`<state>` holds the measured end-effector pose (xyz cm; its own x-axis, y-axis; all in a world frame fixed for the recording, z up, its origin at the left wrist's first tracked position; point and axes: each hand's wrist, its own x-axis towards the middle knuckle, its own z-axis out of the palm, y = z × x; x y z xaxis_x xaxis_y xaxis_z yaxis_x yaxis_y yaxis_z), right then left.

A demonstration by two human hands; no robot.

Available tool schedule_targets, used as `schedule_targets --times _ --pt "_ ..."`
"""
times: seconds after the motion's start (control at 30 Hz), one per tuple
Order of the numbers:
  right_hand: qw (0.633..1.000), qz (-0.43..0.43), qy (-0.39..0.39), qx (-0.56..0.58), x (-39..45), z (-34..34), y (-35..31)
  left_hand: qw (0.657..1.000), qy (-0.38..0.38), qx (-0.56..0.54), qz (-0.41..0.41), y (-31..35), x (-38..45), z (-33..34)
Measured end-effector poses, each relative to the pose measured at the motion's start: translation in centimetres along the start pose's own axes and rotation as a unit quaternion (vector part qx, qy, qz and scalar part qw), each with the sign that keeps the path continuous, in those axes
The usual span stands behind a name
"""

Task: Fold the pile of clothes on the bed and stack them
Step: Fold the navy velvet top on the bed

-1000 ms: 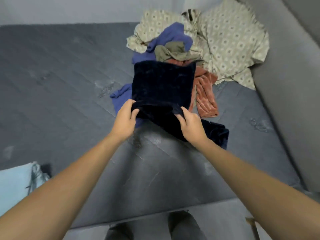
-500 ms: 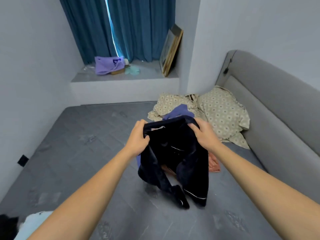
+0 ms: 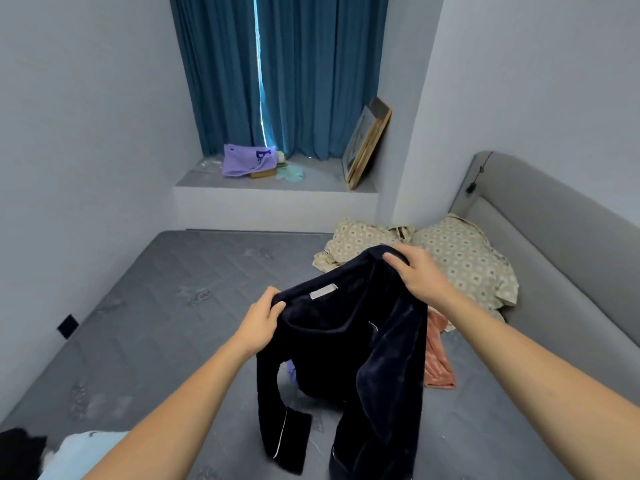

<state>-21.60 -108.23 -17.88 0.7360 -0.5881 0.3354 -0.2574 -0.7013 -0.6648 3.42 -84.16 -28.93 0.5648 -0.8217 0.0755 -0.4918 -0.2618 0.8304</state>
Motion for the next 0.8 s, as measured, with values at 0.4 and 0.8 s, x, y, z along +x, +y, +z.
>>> schedule_targets --times 0.4,0.8 --pt "1.0 0.006 -0.008 -0.027 0.4 -2.0 1.6 0.993 -0.108 -0.001 0.036 0.1 1.4 -4.6" --pt "0.998 -0.037 0.017 -0.044 1.4 -3.5 1.3 0.996 -0.073 -0.045 0.04 -1.3 1.5 -6.5"
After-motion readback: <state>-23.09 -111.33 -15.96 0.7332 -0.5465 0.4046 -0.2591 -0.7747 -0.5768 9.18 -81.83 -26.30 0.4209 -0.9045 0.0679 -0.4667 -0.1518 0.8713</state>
